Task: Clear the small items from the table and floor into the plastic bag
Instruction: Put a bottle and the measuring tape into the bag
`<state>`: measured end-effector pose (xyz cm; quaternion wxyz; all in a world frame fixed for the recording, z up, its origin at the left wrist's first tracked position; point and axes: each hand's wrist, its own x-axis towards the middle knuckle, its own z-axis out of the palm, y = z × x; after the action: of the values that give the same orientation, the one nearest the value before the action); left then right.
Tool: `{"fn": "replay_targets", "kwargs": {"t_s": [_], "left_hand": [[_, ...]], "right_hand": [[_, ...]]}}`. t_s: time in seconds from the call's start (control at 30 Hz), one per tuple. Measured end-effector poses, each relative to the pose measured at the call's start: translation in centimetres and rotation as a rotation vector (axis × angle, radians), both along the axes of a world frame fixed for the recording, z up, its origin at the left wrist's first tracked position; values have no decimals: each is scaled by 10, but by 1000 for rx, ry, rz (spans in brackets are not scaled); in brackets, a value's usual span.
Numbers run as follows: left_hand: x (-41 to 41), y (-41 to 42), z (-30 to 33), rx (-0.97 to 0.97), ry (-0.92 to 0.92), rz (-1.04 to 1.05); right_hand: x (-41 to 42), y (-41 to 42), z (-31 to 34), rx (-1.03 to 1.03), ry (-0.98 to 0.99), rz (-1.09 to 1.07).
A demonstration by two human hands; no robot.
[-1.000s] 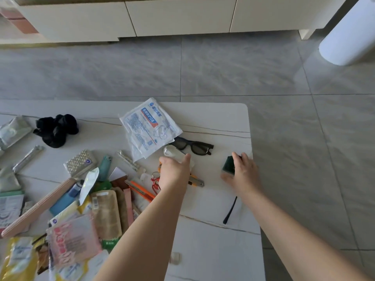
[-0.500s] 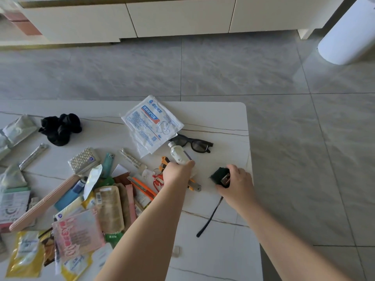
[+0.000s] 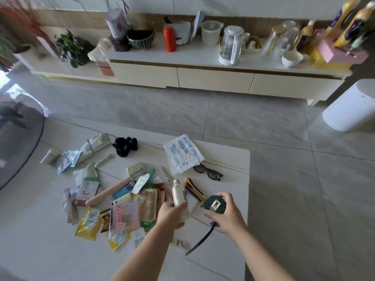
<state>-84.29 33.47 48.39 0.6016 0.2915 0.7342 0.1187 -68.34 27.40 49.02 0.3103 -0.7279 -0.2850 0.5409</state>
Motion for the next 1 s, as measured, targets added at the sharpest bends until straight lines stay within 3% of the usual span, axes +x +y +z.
{"fn": "replay_targets", "kwargs": {"t_s": [0.13,0.53,1.0], "left_hand": [[-40,-30,68,2,-47,111],[-200,-134,223,158,-152,543],[-453,-299,265,334,-178,974]], "right_hand": [[-34,-6,58,47,140,46],[-198,-33,198,137,106,435],[-478,-114,271,124,281,885]]}}
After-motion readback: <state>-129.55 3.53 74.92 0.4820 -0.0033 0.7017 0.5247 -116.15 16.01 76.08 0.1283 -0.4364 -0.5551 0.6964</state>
